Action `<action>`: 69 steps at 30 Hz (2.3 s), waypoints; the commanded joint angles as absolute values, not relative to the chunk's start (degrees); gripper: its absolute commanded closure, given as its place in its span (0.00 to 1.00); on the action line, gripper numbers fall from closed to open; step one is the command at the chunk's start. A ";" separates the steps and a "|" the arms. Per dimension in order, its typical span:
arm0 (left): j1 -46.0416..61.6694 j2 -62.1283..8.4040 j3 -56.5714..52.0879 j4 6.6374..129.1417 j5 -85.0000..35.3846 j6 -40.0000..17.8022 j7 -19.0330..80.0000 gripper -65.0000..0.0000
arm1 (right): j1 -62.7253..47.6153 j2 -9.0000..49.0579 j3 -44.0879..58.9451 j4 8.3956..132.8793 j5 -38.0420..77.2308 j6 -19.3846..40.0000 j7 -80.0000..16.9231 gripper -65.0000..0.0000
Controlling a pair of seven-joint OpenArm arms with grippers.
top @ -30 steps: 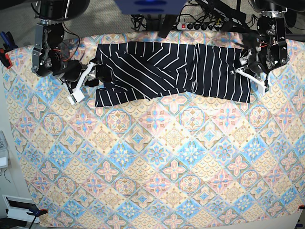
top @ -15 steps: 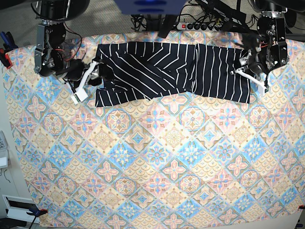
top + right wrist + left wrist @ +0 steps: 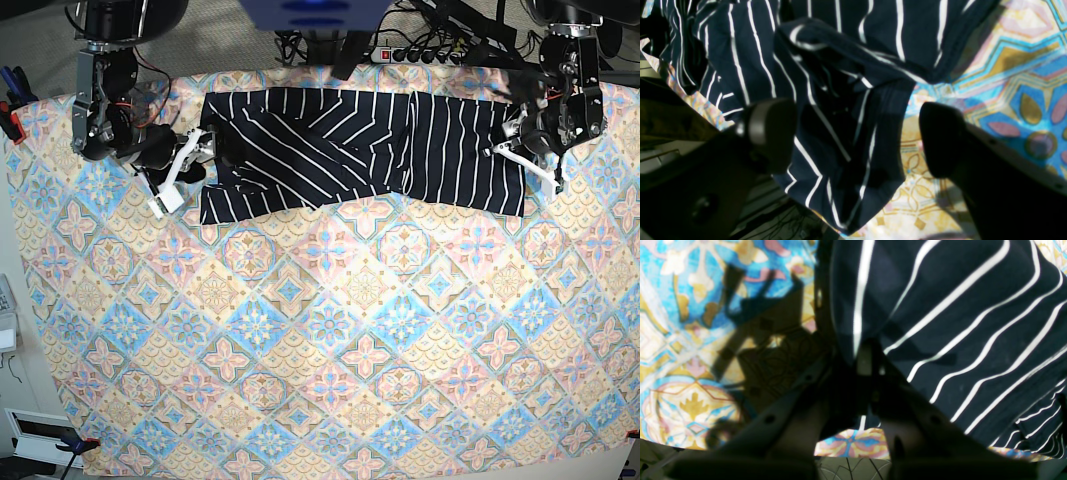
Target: Fold the T-shirt properly
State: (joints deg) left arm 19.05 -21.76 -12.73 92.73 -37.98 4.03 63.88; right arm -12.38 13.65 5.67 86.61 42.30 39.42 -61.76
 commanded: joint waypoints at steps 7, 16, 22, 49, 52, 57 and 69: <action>18.86 -22.55 -13.05 93.67 -38.37 3.82 63.52 1.00 | -11.91 14.11 5.76 85.49 43.30 40.00 -60.88 0.12; 18.86 -22.55 -13.05 93.76 -38.37 3.82 63.52 1.00 | -11.82 13.76 1.54 78.99 43.30 40.00 -55.87 0.12; 18.86 -22.55 -13.05 93.76 -38.37 3.82 63.52 1.00 | -9.80 13.76 -3.21 74.59 43.30 40.00 -52.09 0.12; 17.63 -19.12 -13.14 93.93 -38.64 3.82 63.60 1.00 | -6.73 14.20 -2.77 77.85 43.30 40.00 -51.74 0.99; 16.75 -17.63 -13.05 93.93 -38.46 3.82 63.60 1.00 | -6.73 15.43 -0.57 80.75 43.30 40.00 -51.74 0.99; 14.99 -14.37 -12.97 93.93 -38.37 3.82 63.60 1.00 | -5.41 17.19 1.63 84.62 43.30 40.00 -51.74 0.99; 8.92 -6.90 -7.60 93.49 -38.20 4.00 63.60 1.00 | -3.82 19.47 0.48 93.14 43.30 40.00 -51.65 0.99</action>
